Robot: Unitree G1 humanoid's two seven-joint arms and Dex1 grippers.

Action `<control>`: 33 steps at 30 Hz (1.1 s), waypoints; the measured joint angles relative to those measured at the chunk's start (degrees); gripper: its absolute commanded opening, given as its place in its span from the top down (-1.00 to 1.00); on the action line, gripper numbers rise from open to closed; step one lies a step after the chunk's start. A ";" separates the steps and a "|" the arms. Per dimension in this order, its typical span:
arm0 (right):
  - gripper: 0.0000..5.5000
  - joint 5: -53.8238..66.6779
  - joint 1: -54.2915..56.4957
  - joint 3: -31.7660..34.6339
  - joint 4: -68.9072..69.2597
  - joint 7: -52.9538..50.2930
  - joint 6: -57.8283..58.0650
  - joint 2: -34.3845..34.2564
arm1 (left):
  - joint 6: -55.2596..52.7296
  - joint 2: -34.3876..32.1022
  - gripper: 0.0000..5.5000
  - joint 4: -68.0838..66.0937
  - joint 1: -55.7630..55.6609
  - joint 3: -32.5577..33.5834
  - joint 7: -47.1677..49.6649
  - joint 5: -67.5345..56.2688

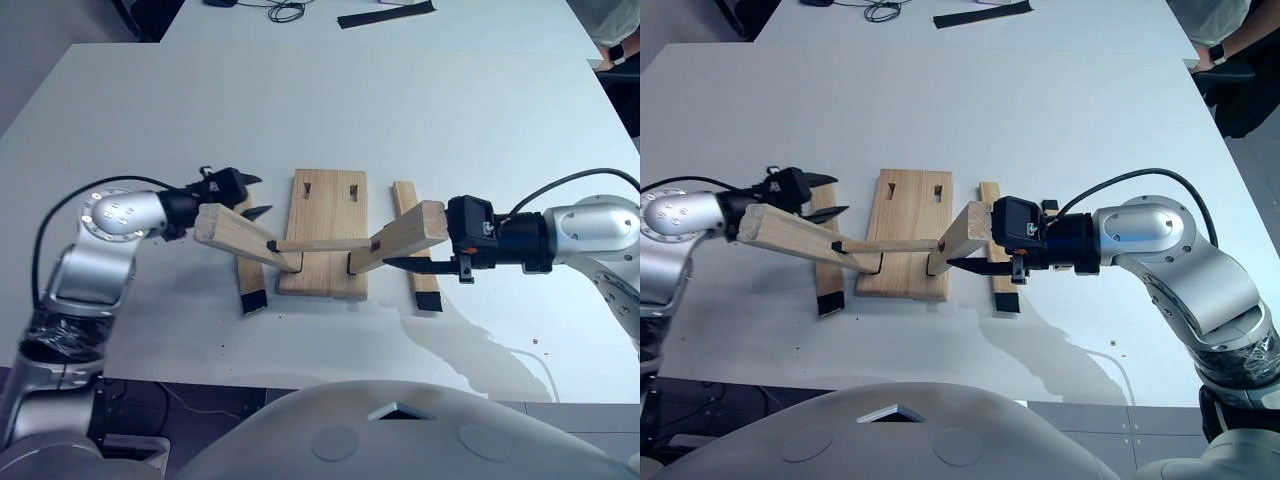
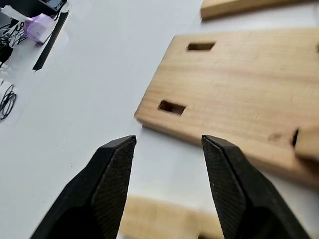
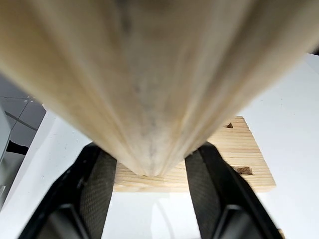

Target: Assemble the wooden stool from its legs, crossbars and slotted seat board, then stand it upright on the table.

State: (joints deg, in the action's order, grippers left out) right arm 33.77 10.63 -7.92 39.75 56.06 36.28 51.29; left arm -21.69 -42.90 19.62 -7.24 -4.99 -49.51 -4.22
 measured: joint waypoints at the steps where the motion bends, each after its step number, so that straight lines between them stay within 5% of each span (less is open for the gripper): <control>1: 0.26 0.00 0.12 -0.16 -0.06 0.00 -0.03 -0.03 | -1.36 1.18 0.11 0.86 -0.14 -0.72 1.59 0.71; 19: 0.26 -2.32 8.55 -6.90 -7.06 4.11 -1.60 -2.70 | -11.09 15.27 0.11 -1.54 -13.32 -8.77 13.54 5.16; 33: 0.26 -5.01 12.85 -8.95 -10.73 6.12 -1.49 -4.82 | -8.58 18.11 0.11 -10.48 -16.50 -9.69 19.75 8.45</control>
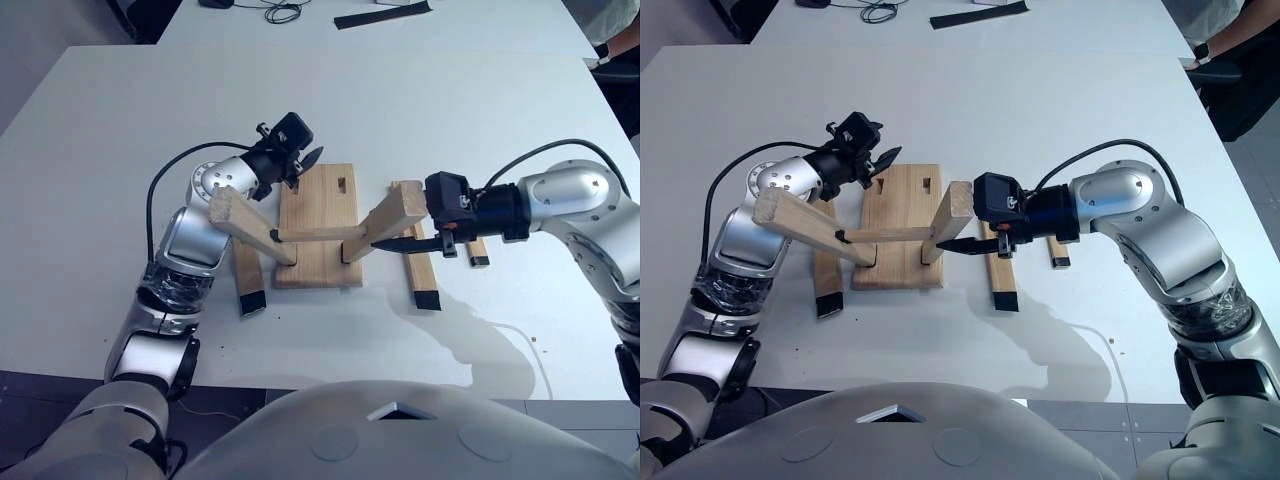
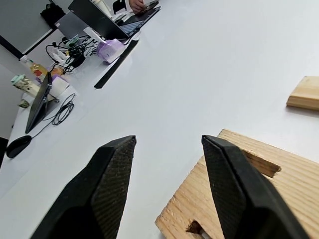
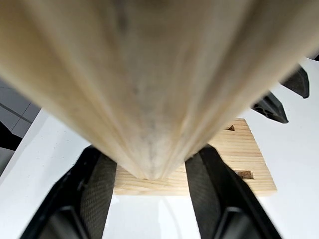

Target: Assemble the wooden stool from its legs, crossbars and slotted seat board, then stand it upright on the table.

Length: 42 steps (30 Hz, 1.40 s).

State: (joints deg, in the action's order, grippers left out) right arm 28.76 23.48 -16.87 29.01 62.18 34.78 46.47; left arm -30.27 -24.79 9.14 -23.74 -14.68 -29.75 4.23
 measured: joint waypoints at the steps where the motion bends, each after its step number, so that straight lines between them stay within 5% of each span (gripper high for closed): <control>1: 0.26 -0.08 0.19 -0.12 -0.21 0.13 0.00 -0.06 | 0.00 0.03 0.11 -0.01 0.00 -0.03 0.17 0.08; 38: 0.26 -4.40 6.63 -3.07 -9.90 2.86 -0.72 -6.12 | -1.32 2.73 0.11 -9.13 -3.05 4.28 2.60 -4.52; 42: 0.26 -4.58 6.47 -3.07 -9.60 2.32 -0.71 -6.32 | -1.33 2.73 -0.13 -9.16 -3.05 4.64 2.82 -5.46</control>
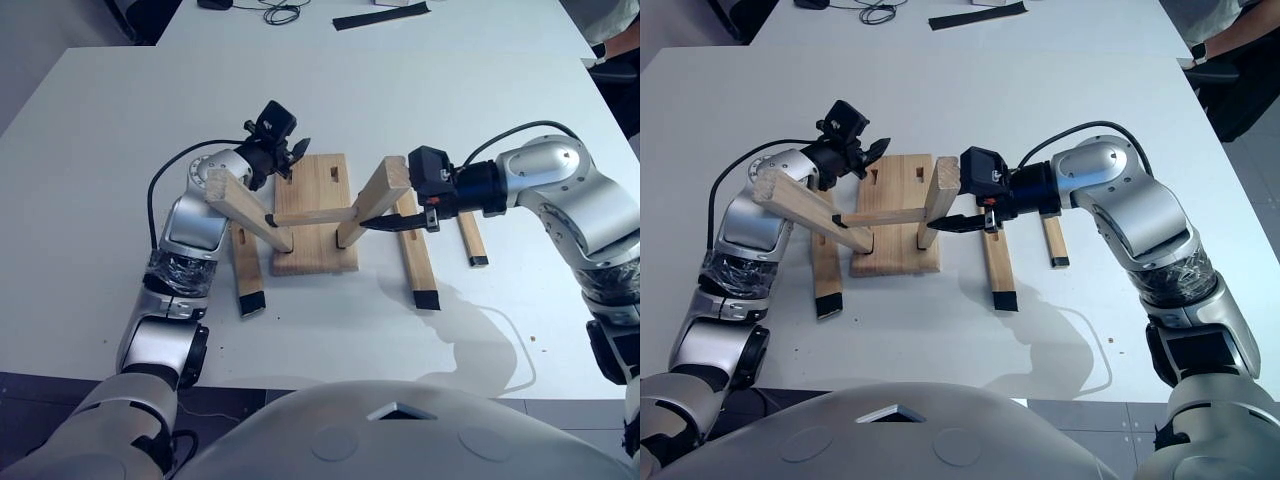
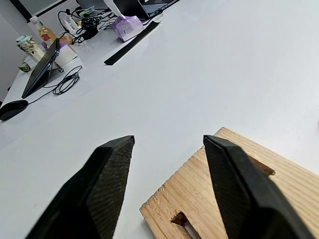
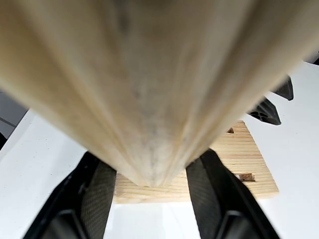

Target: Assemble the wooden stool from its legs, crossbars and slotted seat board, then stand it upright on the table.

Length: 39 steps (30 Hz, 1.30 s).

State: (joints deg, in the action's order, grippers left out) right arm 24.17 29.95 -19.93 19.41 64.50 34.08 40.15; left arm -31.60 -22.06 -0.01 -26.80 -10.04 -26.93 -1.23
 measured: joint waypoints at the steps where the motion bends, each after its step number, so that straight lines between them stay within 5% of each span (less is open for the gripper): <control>1: 0.12 -0.07 -0.25 0.00 0.39 -0.52 0.04 -0.10 | 0.00 0.00 -0.21 0.01 0.01 0.27 0.08 -0.05; 6: 0.06 -6.15 -9.81 -3.49 4.52 -12.26 5.10 -2.19 | 1.30 0.13 -0.30 3.29 0.33 -0.28 -0.49 0.32; 18: 0.06 -3.89 -20.25 8.29 18.43 -17.64 8.26 1.31 | 11.21 -5.23 -0.30 -3.51 2.51 5.00 -0.39 2.30; 24: -0.21 -5.50 -27.33 14.23 17.68 -23.69 8.60 1.89 | 10.10 -5.26 -0.63 0.86 6.08 8.87 1.61 1.97; 32: -0.22 -9.95 -32.40 22.72 24.56 -46.84 14.71 -13.06 | -4.87 5.38 -0.68 30.73 33.22 14.02 14.80 2.32; 39: -0.22 -11.77 -28.83 25.20 27.35 -59.80 19.65 -24.40 | -6.94 7.85 -0.63 38.45 35.32 14.63 19.59 4.08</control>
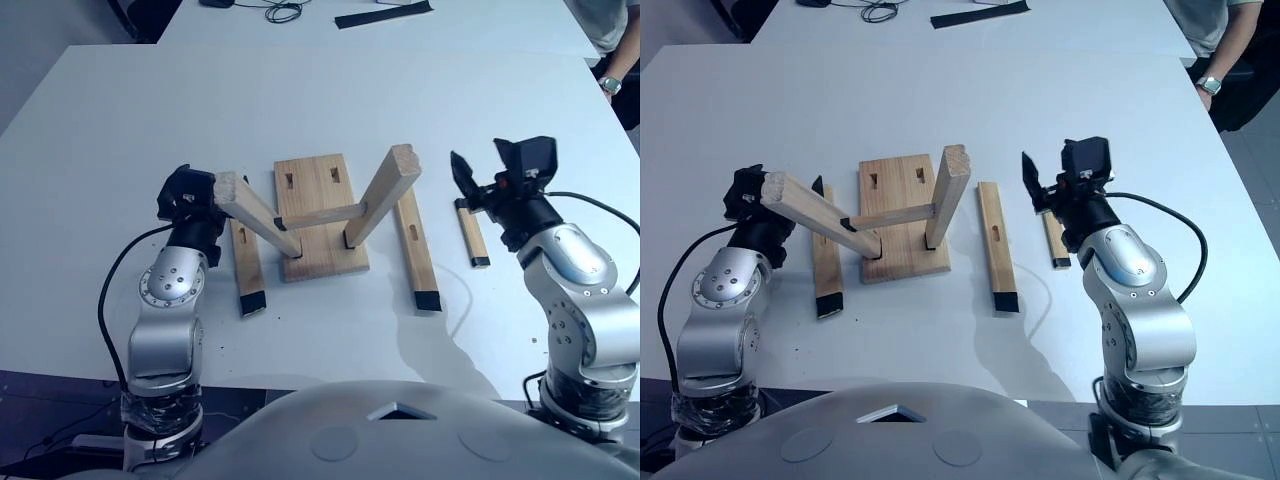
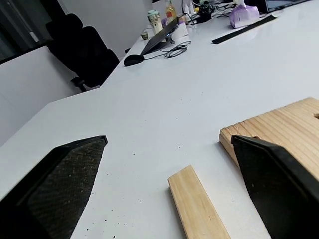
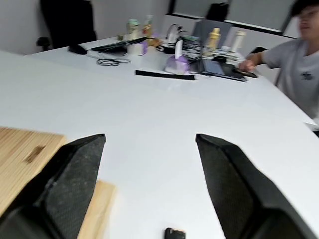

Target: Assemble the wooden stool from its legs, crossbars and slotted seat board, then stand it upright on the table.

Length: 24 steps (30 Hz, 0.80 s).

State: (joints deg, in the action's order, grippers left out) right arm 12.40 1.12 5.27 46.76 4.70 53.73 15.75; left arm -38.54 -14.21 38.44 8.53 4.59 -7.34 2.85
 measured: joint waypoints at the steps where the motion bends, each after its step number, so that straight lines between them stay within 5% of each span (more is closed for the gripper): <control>1: -0.22 -0.06 0.11 0.35 -0.02 -0.95 0.41 -0.58 | -0.33 0.30 -0.58 0.00 0.09 -0.04 -0.01 -0.03; 13: -0.22 -4.56 -0.37 3.34 0.32 -7.00 4.59 -3.17 | -8.53 0.72 -0.58 5.06 1.76 5.28 -0.29 -3.13; 20: -0.22 -0.55 7.40 -16.83 4.16 -6.24 15.08 -11.13 | -22.43 1.37 -0.58 8.24 -15.58 -2.24 0.12 -4.52; 24: -0.22 -2.44 11.27 -17.25 4.34 -7.58 21.21 -12.04 | -29.69 2.70 -0.58 8.98 -18.15 -5.55 2.90 -2.98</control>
State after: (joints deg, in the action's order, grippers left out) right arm 9.97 12.39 -11.98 51.10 -2.87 74.94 3.71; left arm -68.23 -11.51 47.42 -9.63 -0.96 -4.44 -0.13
